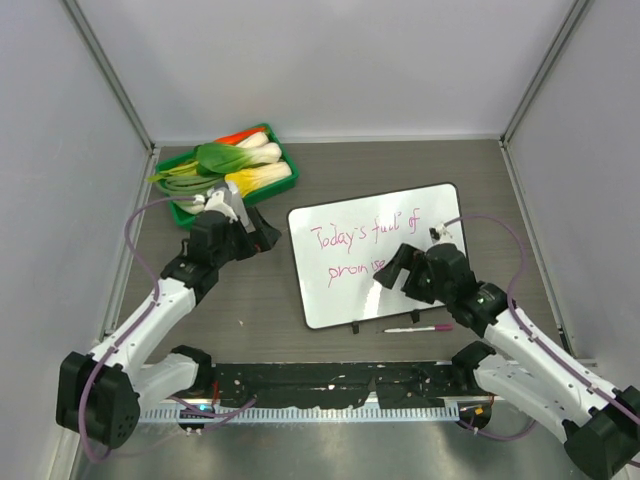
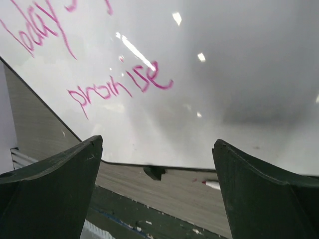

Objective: Write a sentence on the whiteboard
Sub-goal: Reset both arms

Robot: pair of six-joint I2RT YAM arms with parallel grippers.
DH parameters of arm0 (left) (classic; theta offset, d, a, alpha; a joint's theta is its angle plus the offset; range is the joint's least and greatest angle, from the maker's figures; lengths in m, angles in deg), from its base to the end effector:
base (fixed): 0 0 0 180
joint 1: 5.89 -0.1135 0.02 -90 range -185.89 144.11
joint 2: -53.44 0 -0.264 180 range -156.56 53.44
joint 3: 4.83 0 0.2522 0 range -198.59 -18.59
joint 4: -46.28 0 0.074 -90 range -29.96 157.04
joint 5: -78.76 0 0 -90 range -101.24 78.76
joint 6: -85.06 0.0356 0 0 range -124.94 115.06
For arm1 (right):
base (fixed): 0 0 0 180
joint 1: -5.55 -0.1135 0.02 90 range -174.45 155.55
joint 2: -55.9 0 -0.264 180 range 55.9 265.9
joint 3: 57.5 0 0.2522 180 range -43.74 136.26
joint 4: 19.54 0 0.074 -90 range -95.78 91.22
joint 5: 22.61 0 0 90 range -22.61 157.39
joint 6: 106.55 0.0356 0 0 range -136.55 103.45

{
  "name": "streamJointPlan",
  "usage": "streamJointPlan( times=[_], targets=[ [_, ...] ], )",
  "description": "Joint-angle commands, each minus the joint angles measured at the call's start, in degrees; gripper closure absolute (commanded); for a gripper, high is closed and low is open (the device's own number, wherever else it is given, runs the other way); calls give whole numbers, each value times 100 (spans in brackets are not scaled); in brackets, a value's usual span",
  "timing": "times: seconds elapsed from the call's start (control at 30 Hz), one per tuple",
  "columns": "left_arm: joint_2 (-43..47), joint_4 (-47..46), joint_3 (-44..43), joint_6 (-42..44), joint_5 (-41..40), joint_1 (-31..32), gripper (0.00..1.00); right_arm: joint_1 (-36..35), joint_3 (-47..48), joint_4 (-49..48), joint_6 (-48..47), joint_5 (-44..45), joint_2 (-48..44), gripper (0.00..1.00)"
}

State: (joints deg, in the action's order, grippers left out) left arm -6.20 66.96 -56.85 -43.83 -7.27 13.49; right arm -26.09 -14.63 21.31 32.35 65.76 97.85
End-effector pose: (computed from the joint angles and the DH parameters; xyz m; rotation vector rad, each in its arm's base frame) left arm 0.2189 -0.0796 0.2559 -0.3186 2.1143 -0.6864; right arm 0.1356 0.0847 0.2237 0.3426 2.3629 0.7467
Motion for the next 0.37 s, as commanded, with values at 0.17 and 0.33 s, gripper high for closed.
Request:
streamJointPlan(
  times=[0.17, 0.33],
  targets=[
    [382, -85, -208, 347, -45, -22, 0, 26, 859, -1452, -1435, 917, 603, 1],
    [856, -646, 186, 558, -246, -13, 0, 26, 1273, -1531, -2147, 2357, 832, 1]
  ],
)
